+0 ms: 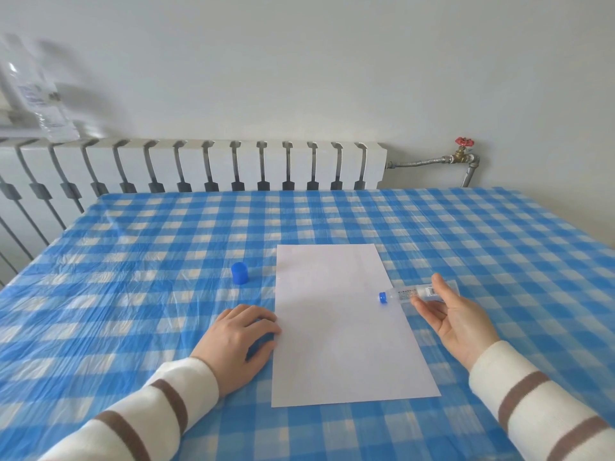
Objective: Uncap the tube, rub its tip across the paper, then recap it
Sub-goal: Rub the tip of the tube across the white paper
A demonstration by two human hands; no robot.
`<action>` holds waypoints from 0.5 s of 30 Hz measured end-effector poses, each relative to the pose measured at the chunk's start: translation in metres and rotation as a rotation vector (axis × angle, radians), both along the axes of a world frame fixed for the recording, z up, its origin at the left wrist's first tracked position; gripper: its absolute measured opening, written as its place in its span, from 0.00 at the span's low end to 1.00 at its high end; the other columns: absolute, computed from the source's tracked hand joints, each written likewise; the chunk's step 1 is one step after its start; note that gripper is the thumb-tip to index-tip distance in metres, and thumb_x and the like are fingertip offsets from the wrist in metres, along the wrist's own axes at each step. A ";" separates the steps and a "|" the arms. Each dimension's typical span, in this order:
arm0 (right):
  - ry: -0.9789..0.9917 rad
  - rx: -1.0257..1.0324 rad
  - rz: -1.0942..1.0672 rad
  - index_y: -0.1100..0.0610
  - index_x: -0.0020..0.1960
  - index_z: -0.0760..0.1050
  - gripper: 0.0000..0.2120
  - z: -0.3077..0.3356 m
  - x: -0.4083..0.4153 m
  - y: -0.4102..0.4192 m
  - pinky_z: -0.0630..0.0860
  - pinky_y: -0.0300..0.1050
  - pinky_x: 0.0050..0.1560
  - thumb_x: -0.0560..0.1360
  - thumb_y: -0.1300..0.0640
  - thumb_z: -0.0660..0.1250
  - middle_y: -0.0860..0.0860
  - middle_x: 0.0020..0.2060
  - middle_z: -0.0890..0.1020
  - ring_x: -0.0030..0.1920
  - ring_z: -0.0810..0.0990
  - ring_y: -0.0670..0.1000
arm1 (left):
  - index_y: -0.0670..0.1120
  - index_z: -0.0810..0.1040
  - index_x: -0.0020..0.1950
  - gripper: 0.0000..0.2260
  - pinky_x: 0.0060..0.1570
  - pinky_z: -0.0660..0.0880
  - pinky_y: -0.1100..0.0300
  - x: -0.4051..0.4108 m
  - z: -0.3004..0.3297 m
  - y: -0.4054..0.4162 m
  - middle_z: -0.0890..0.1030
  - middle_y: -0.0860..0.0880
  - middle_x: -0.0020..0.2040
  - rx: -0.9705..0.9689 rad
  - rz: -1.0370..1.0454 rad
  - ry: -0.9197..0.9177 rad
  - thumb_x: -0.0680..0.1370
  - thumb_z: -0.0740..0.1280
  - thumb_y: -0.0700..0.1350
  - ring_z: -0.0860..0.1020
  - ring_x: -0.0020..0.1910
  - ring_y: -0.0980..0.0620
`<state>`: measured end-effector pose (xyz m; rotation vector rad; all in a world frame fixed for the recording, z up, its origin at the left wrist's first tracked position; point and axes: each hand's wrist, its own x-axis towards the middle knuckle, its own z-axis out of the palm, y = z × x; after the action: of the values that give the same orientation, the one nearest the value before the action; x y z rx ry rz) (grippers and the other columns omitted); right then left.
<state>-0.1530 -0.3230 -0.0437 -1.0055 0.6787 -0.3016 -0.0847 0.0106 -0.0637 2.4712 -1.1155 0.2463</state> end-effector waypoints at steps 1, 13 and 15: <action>0.002 -0.003 -0.008 0.60 0.53 0.75 0.17 0.000 -0.001 -0.002 0.83 0.41 0.37 0.72 0.49 0.72 0.61 0.50 0.80 0.46 0.85 0.54 | 0.48 0.81 0.48 0.14 0.50 0.76 0.54 0.000 0.000 0.000 0.80 0.52 0.51 0.000 -0.001 -0.002 0.73 0.58 0.51 0.78 0.48 0.50; -0.027 0.030 -0.037 0.62 0.58 0.75 0.22 -0.002 -0.005 -0.007 0.82 0.39 0.35 0.72 0.49 0.72 0.61 0.53 0.80 0.43 0.86 0.52 | 0.48 0.81 0.48 0.14 0.47 0.77 0.53 -0.002 0.001 0.000 0.81 0.51 0.49 -0.010 -0.013 -0.031 0.75 0.58 0.52 0.79 0.47 0.50; -0.024 0.044 -0.050 0.61 0.58 0.75 0.21 -0.001 -0.004 -0.006 0.82 0.39 0.35 0.71 0.49 0.73 0.62 0.56 0.79 0.43 0.87 0.53 | 0.47 0.81 0.48 0.13 0.47 0.77 0.53 -0.002 0.001 0.000 0.81 0.51 0.49 -0.004 -0.011 -0.032 0.74 0.59 0.51 0.79 0.47 0.50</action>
<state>-0.1569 -0.3291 -0.0449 -0.9431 0.6865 -0.3405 -0.0863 0.0104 -0.0625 2.4647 -1.1407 0.2856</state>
